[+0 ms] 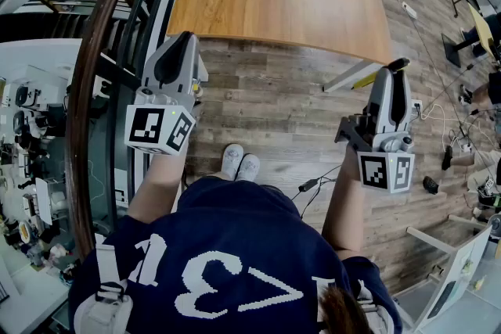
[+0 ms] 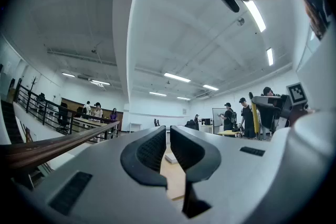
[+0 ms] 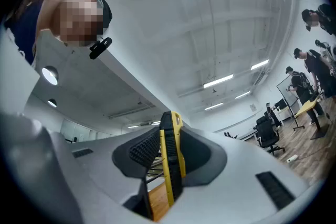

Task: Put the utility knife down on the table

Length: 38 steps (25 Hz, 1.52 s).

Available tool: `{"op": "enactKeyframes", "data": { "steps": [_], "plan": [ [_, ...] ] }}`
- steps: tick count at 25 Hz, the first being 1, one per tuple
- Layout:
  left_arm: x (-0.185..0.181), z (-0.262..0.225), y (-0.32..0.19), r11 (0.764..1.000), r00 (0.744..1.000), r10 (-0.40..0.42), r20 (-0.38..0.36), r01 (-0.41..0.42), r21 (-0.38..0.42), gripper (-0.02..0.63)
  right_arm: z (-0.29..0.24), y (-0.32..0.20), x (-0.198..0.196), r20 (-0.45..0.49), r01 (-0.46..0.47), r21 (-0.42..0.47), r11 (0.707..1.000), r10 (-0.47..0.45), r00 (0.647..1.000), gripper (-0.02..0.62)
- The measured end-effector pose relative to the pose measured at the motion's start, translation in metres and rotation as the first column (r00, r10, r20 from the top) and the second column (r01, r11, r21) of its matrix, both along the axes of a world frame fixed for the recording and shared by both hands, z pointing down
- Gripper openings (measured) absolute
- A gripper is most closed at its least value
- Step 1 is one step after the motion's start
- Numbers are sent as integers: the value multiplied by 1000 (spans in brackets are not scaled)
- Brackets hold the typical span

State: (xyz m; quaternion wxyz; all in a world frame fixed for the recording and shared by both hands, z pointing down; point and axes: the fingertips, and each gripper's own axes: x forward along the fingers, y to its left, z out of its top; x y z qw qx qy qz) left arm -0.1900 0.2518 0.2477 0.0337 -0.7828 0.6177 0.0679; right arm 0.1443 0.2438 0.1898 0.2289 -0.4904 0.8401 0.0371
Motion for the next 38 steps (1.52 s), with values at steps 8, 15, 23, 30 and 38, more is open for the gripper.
{"op": "enactKeyframes", "data": {
  "steps": [8, 15, 23, 30, 38],
  "plan": [
    [14, 3, -8, 1000, 1000, 10, 7, -10, 2, 35, 5, -6, 4, 23, 32, -5, 999, -32, 999, 135],
    [32, 12, -15, 999, 999, 35, 12, -35, -10, 35, 15, -12, 13, 16, 29, -18, 999, -29, 999, 135],
    [30, 16, -91, 995, 995, 98, 1, -98, 12, 35, 16, -67, 1, 2, -9, -4, 1000, 9, 1000, 135],
    [10, 6, -222, 985, 986, 168, 10, -168, 26, 35, 3, -175, -22, 17, -73, 19, 997, 73, 997, 135],
    [11, -9, -305, 970, 971, 240, -2, -240, 24, 35, -14, -241, -31, 33, -125, -1, 992, 125, 992, 135]
  ]
}}
